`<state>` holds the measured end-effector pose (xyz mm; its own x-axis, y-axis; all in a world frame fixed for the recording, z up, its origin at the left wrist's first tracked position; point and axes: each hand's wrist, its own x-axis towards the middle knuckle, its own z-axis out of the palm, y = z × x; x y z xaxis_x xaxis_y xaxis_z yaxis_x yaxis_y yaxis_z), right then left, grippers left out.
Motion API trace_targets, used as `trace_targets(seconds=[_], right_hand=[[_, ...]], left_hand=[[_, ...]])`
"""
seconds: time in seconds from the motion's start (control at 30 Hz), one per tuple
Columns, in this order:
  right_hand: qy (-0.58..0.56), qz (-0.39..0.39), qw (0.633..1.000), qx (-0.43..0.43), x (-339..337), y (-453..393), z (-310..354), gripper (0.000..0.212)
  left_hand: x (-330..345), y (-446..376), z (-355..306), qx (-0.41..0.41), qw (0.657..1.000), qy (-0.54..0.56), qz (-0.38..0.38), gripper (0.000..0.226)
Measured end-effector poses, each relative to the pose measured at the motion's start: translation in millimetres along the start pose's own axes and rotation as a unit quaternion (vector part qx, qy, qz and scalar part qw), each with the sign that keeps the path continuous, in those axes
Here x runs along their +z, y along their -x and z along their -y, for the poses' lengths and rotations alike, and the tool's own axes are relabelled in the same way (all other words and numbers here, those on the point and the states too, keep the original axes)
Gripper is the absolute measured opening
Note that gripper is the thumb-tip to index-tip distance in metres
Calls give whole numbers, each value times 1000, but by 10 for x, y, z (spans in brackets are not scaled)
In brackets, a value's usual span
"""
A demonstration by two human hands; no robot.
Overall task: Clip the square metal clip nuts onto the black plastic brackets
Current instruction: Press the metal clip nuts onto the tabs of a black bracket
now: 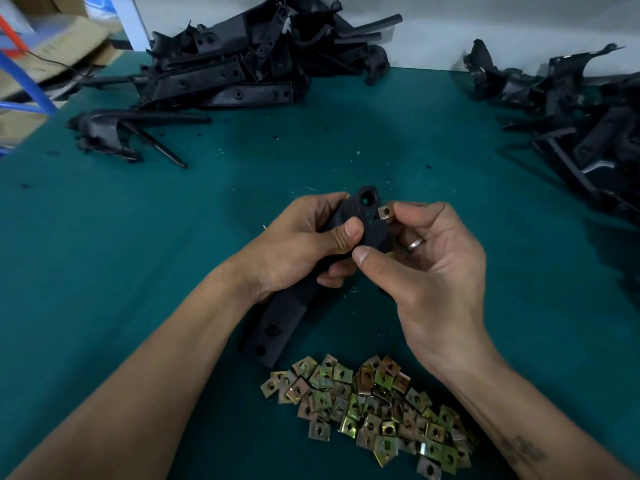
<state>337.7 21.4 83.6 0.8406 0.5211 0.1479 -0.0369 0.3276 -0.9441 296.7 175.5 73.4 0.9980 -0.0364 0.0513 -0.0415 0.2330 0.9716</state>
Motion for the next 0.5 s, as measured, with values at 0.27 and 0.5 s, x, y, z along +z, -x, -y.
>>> trace_targets(seconds=[0.27,0.5], right_hand=[[-76,5,996,35,-21,-9,32,45],[-92,45,994,48,-47,-31,35,40]], left_hand=[[-12,1,6,1,1000,-1,4,55],[-5,-11,15,-1,1000,-1,9,35]])
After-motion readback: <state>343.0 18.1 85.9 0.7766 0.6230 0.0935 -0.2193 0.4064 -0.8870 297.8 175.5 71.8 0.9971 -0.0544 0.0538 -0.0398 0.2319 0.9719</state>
